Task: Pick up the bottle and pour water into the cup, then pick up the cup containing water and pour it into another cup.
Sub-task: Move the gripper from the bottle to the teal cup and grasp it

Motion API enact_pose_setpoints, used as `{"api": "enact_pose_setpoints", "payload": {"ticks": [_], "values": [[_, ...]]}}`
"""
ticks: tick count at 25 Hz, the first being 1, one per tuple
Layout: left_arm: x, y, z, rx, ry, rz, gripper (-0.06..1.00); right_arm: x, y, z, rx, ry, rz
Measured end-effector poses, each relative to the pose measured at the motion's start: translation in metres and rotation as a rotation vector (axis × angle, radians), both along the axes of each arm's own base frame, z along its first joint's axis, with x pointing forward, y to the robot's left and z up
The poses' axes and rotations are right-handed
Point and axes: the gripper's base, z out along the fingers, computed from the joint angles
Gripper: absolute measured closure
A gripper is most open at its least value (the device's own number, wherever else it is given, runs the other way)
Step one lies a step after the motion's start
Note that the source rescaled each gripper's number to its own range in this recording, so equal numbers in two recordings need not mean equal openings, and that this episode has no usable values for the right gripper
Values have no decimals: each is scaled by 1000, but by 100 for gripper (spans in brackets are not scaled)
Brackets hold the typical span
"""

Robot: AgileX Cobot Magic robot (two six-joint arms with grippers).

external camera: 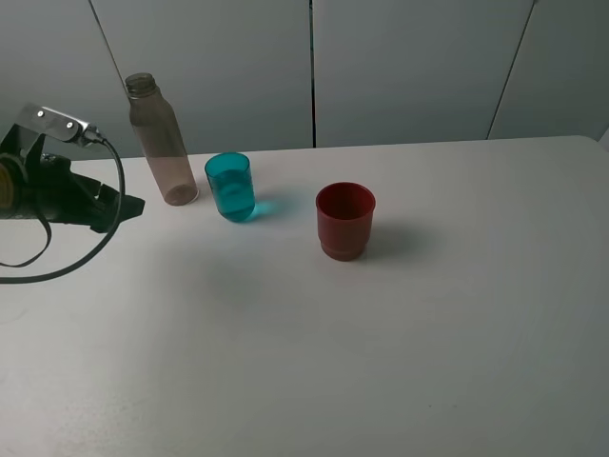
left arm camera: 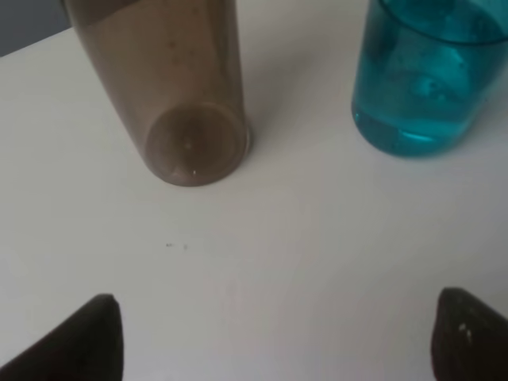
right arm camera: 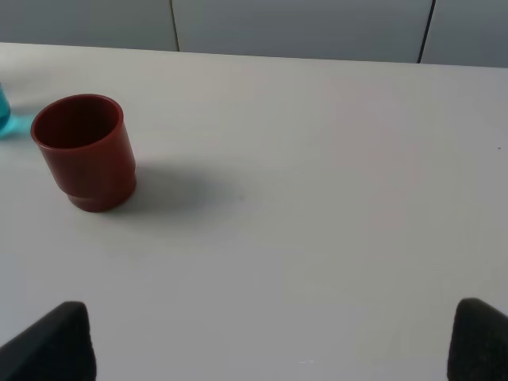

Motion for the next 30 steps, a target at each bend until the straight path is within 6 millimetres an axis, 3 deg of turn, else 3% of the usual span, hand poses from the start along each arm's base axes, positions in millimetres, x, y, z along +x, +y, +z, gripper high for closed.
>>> {"api": "enact_pose_setpoints", "payload": {"ticks": [5,19,30], "values": [[-1,-8,2,-55,-34,-85,-6,0,0,0,0,0,0],[10,-20,-55,-117,7,-257,-6,0,0,0,0,0,0],[27,-20,-67,-138,-25,-256,-6,0,0,0,0,0,0]]}}
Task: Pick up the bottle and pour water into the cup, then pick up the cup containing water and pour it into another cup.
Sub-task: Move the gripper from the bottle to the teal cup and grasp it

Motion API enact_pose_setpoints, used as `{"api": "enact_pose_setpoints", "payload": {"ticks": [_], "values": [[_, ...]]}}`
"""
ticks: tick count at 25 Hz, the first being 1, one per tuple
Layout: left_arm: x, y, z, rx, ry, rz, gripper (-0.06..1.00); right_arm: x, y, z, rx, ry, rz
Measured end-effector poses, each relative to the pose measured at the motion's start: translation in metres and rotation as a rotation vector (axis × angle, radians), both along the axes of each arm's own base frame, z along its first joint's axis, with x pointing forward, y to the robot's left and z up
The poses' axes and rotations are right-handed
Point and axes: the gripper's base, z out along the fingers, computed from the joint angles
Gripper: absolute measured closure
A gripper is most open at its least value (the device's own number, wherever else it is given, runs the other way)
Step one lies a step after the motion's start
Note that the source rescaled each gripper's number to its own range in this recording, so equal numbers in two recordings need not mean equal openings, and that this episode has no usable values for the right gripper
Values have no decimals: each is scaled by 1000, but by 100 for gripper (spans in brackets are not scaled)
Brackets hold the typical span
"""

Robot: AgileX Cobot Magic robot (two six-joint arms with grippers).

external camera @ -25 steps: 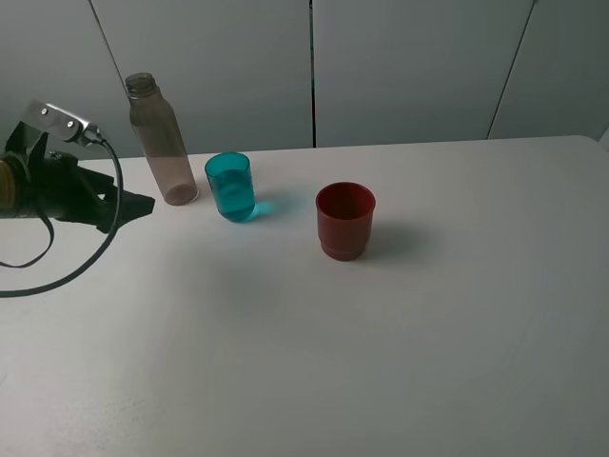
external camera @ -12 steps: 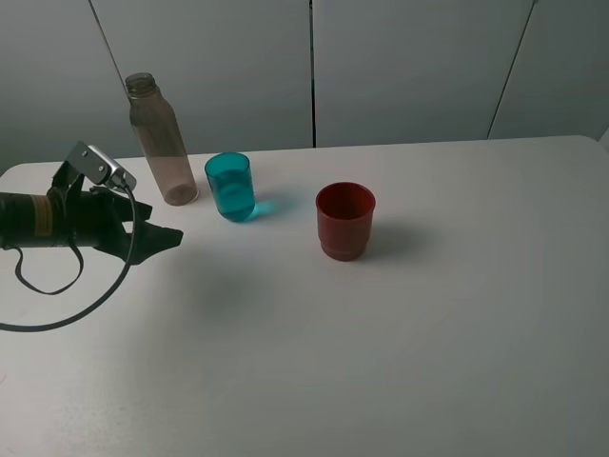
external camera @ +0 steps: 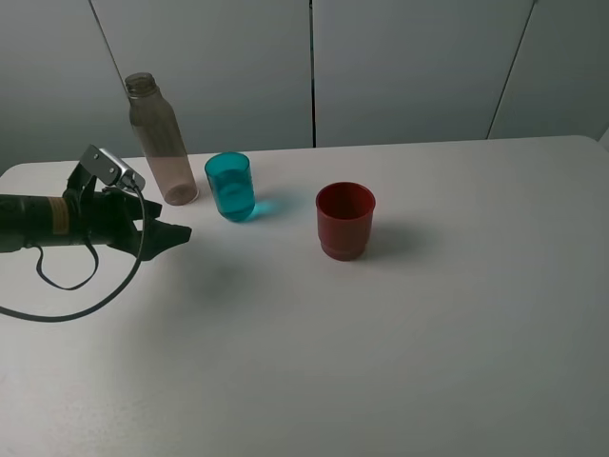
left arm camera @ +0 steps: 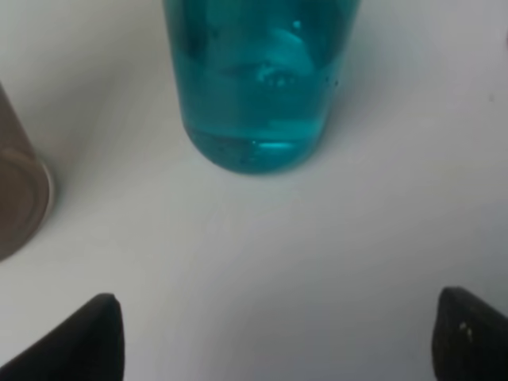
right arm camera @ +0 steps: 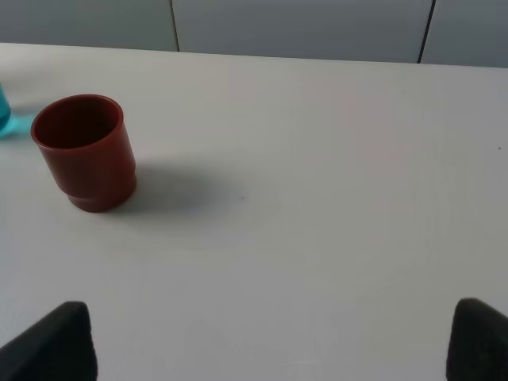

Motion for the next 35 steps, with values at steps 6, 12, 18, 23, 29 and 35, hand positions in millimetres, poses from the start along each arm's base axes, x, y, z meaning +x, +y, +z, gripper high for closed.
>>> {"api": "enact_pose_setpoints", "payload": {"ticks": [6,12,18,23,29,35], "values": [[12,-7,4,8,-33,-17,-6,0,0,0,0,0,0],[24,-20,0,9,-50,-57,-6,0,0,0,0,0,0],[27,-25,-12,11,-34,-70,-6,0,0,0,0,0,0],[36,-34,-18,11,-43,-89,-6,0,0,0,0,0,0],[45,-42,-24,1,-49,-94,-6,0,0,0,0,0,0],[49,-45,-26,-28,-45,-43,-6,0,0,0,0,0,0]]}}
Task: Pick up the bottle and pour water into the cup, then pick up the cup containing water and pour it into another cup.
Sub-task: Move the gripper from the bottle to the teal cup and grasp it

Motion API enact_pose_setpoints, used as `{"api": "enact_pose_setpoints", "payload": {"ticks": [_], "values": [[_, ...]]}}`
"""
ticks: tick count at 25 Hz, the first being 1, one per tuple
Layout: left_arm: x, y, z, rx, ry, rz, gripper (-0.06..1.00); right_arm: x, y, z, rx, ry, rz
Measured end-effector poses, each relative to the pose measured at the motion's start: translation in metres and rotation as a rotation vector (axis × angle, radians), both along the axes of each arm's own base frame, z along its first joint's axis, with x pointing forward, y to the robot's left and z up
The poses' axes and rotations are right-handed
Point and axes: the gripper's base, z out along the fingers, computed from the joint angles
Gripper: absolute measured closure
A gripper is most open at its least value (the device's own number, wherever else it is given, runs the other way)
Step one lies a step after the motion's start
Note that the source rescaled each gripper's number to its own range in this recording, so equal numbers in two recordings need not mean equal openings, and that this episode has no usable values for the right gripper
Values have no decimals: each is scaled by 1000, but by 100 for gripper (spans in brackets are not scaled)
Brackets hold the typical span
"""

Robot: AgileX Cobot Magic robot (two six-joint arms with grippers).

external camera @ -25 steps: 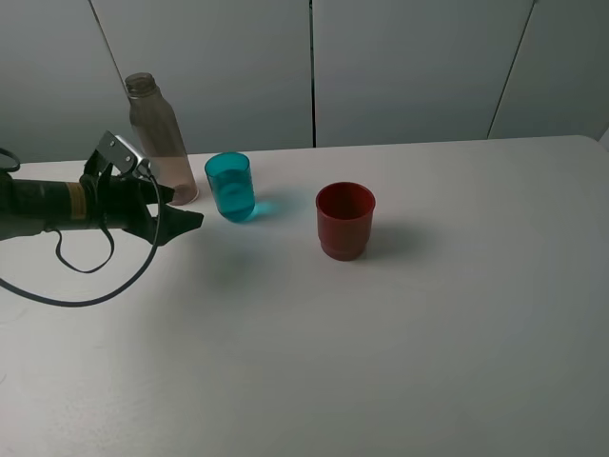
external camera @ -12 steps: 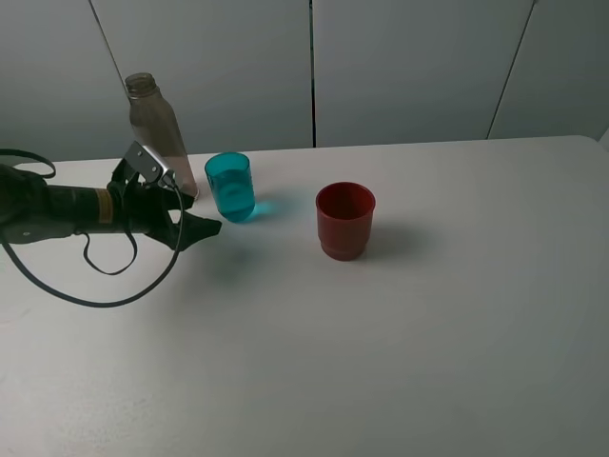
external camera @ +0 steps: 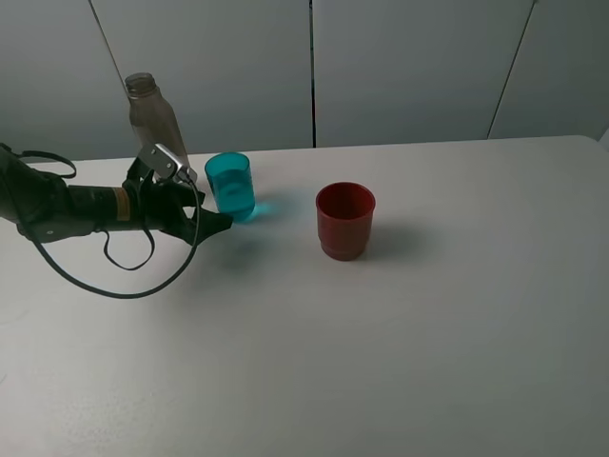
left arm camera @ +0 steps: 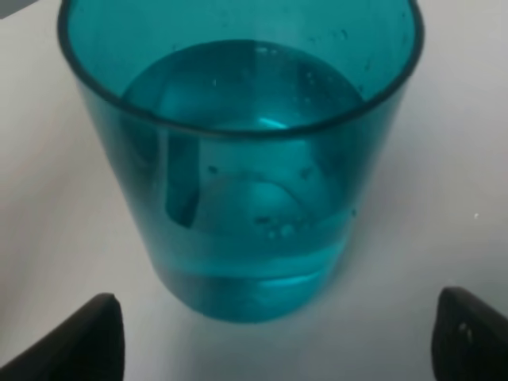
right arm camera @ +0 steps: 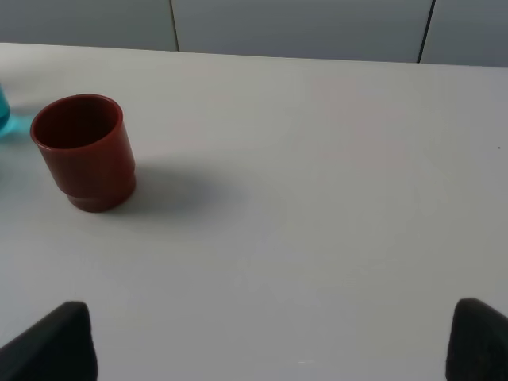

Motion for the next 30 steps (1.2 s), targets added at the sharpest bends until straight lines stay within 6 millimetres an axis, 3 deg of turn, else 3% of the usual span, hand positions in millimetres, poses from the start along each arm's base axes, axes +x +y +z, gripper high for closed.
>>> {"api": "enact_pose_setpoints", "payload": {"ticks": [9,17,30], "values": [[15,-13,6,-20,-56,-15,-6,0,0,0,0,0,0],[19,-27,-7,-33,-38,-19,-6,0,0,0,0,0,0],[24,-27,-6,-41,-67,29,-6,0,0,0,0,0,0]]}}
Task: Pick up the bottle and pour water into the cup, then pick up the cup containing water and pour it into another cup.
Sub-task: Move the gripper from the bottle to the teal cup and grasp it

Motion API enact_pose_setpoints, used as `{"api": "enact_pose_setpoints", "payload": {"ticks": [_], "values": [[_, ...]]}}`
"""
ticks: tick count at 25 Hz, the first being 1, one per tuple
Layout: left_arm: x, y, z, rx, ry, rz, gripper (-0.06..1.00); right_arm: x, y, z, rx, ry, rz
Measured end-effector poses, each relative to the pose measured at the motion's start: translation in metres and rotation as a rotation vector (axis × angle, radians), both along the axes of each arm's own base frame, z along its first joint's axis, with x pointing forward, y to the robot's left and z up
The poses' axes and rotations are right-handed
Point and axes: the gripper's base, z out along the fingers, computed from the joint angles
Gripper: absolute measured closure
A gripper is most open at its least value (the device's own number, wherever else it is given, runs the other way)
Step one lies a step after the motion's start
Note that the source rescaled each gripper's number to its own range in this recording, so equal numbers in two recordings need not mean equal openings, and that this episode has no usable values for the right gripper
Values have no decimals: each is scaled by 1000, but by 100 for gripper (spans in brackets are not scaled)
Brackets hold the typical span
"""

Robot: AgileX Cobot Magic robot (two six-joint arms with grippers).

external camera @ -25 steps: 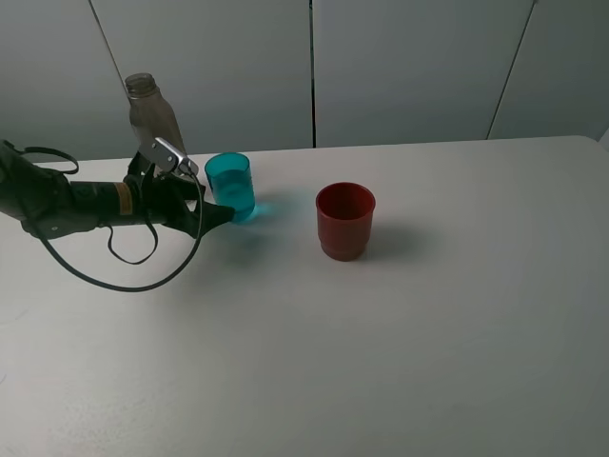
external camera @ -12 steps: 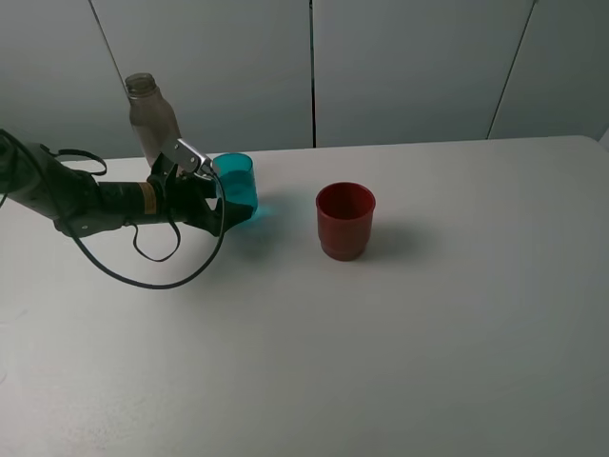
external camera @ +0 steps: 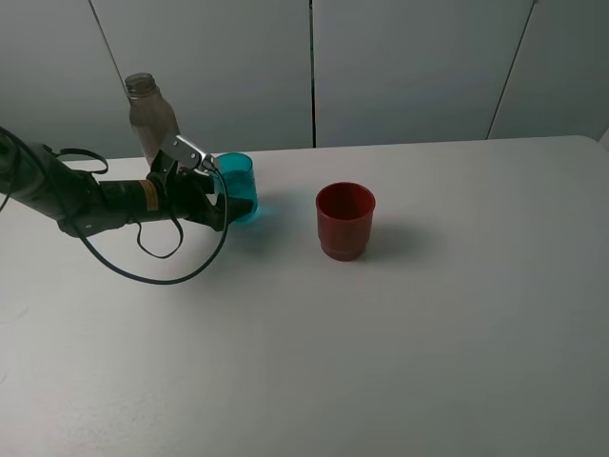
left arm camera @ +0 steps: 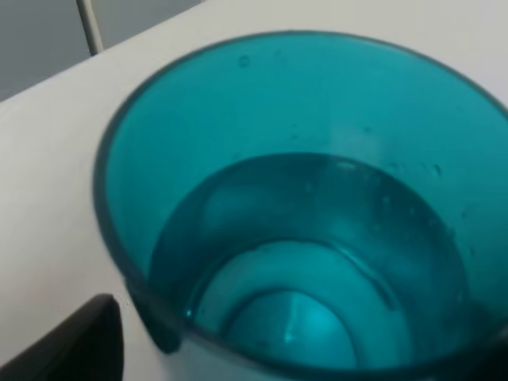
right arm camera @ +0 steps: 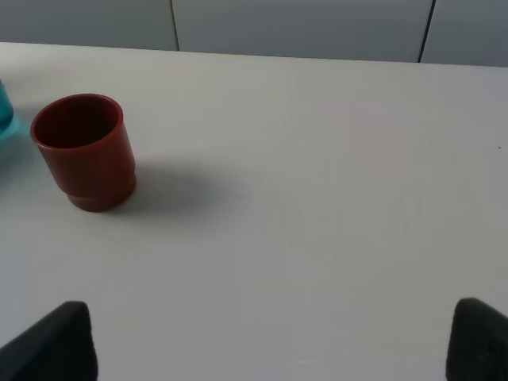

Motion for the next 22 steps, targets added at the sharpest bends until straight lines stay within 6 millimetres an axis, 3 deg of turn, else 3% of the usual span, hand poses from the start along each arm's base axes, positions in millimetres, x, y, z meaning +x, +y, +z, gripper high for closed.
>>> {"api": "enact_pose_setpoints", "payload": {"ticks": [22], "values": [[7,-3,0,-92,-55,33,-6,0,0,0,0,0,0]]}}
